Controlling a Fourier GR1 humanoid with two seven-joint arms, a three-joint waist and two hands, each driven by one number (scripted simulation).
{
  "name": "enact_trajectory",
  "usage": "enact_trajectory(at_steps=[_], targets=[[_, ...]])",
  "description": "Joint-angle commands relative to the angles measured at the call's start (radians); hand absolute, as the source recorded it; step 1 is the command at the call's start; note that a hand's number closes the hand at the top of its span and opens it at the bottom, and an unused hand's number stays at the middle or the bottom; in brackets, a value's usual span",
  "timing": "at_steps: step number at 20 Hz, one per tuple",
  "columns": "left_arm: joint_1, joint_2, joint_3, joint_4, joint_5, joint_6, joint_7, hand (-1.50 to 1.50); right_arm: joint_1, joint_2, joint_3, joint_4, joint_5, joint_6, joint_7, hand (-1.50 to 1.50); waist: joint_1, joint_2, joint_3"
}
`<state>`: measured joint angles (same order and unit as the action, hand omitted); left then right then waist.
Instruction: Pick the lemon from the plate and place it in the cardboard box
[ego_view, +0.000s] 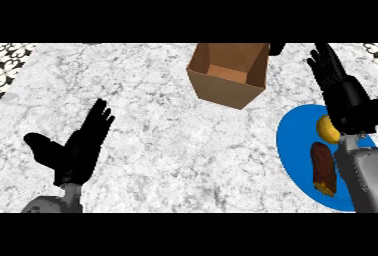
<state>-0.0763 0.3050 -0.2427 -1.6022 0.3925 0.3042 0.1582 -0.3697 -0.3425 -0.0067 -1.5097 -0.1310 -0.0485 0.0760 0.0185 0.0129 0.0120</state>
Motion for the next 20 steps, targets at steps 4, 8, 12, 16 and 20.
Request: enact_trajectory(at_steps=[4,8,12,16,20], targets=[[0.007,0.249,0.11,0.105,-0.198,0.034,-0.041,0.0,0.115,-0.063,-0.12,0.108,-0.17,0.194,-0.093,-1.5,-0.029,-0.007,-0.007],[0.033,0.294,0.09,0.121,-0.251,0.043,-0.039,0.0,0.12,-0.382,0.022,0.054,0.22,0.265,-0.143,-1.5,-0.008,0.003,-0.019],[0.024,0.326,0.124,0.214,-0.287,0.048,-0.07,0.0,0.289,-0.245,-0.13,0.317,0.015,0.31,-0.492,-1.5,-0.034,0.003,-0.005],[0.021,0.28,0.081,0.208,-0.327,0.074,-0.078,0.0,0.262,-0.292,-0.202,0.494,-0.056,0.499,-0.752,-1.5,-0.012,-0.002,-0.006],[0.016,0.265,0.083,0.238,-0.349,0.067,-0.107,0.0,0.162,-0.364,-0.176,0.667,0.147,0.426,-0.923,-1.5,0.009,-0.004,-0.008]])
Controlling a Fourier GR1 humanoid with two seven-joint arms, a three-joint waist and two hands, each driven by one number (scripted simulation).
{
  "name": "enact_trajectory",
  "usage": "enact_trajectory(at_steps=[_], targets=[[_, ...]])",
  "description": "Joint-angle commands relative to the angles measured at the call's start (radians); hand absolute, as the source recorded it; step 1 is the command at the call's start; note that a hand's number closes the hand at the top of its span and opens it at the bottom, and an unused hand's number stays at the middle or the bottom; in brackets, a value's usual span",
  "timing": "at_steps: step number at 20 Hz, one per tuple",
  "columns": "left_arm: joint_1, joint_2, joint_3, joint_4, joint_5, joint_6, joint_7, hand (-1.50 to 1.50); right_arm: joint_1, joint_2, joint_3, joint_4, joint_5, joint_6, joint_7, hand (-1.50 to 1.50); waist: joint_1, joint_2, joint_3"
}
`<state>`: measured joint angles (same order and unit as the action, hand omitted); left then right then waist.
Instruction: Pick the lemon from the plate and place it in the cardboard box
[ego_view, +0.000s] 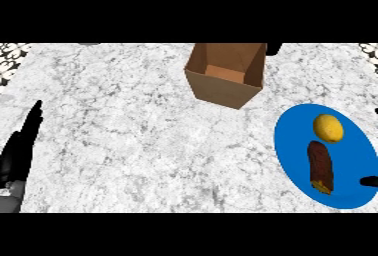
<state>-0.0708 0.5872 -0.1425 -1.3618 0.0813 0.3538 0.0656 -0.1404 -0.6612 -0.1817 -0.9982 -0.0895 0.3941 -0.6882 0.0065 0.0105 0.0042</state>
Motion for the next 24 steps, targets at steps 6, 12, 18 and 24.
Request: enact_trajectory(at_steps=[6,12,18,24], targets=[[-0.022,-0.019,-0.002,0.05,-0.033,-0.013,-0.047,0.0,-0.154,-0.238,0.125,0.177,0.309,-0.011,-0.075,-1.5,0.031,0.0,-0.003],[-0.092,-0.04,-0.007,0.053,-0.048,-0.021,0.035,0.0,-0.276,-0.24,0.269,0.198,0.474,0.018,0.006,-1.5,0.019,-0.005,-0.004],[-0.115,-0.02,0.052,0.15,-0.041,-0.083,-0.028,0.0,-0.403,-0.203,0.358,0.248,0.588,0.118,0.073,-1.5,0.009,-0.005,-0.004],[-0.024,-0.042,0.066,0.033,-0.071,-0.076,0.0,0.0,-0.472,-0.114,0.376,0.344,0.702,0.063,0.121,-1.5,0.011,-0.009,-0.004]])
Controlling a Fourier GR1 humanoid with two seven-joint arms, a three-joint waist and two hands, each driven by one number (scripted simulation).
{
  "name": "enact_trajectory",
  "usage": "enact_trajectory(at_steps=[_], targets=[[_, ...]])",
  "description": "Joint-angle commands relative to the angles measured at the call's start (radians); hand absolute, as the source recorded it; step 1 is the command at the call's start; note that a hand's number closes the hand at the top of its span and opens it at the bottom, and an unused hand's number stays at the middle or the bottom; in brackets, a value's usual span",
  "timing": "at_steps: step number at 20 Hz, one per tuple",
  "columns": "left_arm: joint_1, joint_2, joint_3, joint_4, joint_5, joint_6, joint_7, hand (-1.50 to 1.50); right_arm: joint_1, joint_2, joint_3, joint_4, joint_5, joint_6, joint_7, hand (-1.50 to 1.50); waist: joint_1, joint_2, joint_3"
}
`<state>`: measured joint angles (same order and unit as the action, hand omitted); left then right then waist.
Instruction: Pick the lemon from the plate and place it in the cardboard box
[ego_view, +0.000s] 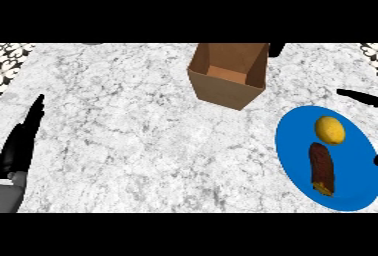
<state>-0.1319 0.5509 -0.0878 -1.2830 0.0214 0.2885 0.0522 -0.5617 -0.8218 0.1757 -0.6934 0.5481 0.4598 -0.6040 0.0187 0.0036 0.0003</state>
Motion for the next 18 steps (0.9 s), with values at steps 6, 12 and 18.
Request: enact_trajectory(at_steps=[6,12,18], targets=[[0.08,-0.026,0.064,-0.076,-0.042,-0.025,-0.012,0.0,-0.057,0.067,-0.007,0.055,0.119,0.024,0.009,-1.5,-0.009,-0.004,0.0],[0.039,-0.037,0.082,-0.083,-0.087,-0.065,0.052,0.0,-0.091,0.102,-0.05,0.113,0.157,0.01,-0.028,-1.5,-0.009,-0.002,0.0],[0.073,-0.084,0.102,-0.055,-0.109,-0.052,0.002,0.0,-0.01,0.131,-0.061,-0.09,0.111,0.115,0.024,-1.5,-0.02,-0.007,-0.001]])
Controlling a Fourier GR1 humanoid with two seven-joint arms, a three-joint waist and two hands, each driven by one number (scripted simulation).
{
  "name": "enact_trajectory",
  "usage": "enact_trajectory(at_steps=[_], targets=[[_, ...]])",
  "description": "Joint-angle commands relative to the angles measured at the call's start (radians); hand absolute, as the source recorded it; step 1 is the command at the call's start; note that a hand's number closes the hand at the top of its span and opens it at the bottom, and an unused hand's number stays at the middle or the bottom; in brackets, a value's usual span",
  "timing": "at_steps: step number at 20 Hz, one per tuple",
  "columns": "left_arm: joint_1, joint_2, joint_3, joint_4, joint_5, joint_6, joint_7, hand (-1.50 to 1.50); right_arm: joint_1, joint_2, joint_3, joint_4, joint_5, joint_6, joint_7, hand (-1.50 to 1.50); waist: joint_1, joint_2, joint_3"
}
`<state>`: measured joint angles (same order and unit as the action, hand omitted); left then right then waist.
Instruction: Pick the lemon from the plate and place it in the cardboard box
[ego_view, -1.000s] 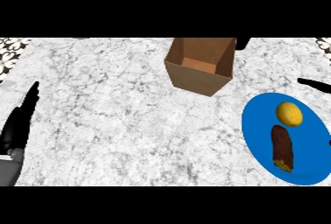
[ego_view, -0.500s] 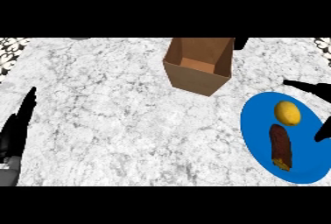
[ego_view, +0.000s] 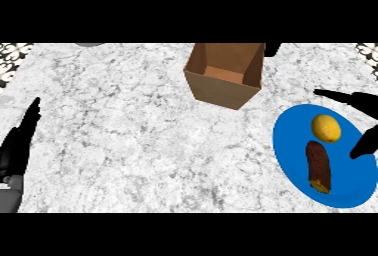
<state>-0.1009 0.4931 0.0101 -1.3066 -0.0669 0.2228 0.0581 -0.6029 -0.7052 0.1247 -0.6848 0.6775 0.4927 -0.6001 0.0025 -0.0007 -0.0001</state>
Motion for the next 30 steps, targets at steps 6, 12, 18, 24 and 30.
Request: enact_trajectory(at_steps=[6,12,18,24,30], targets=[[0.013,-0.017,0.064,0.024,-0.015,-0.041,-0.044,0.0,0.133,0.029,-0.025,-0.218,-0.024,0.047,0.004,-1.5,-0.008,-0.002,-0.001],[0.028,-0.041,0.066,-0.002,-0.061,-0.028,-0.037,0.0,0.125,0.005,-0.009,-0.296,0.025,0.143,0.149,-1.5,-0.006,-0.001,-0.001],[0.07,-0.068,0.059,-0.148,-0.089,-0.044,0.057,0.0,0.082,0.072,-0.023,-0.157,0.109,0.073,0.153,-1.5,0.007,0.001,0.0],[0.001,-0.076,0.072,-0.025,-0.093,-0.064,0.011,0.0,0.062,0.151,-0.055,-0.061,0.172,-0.239,0.117,1.5,0.008,0.005,0.001],[0.001,-0.094,0.072,-0.055,-0.104,-0.066,0.009,0.0,-0.076,0.154,-0.057,0.108,0.237,-0.34,-0.001,1.5,0.03,0.01,0.002]])
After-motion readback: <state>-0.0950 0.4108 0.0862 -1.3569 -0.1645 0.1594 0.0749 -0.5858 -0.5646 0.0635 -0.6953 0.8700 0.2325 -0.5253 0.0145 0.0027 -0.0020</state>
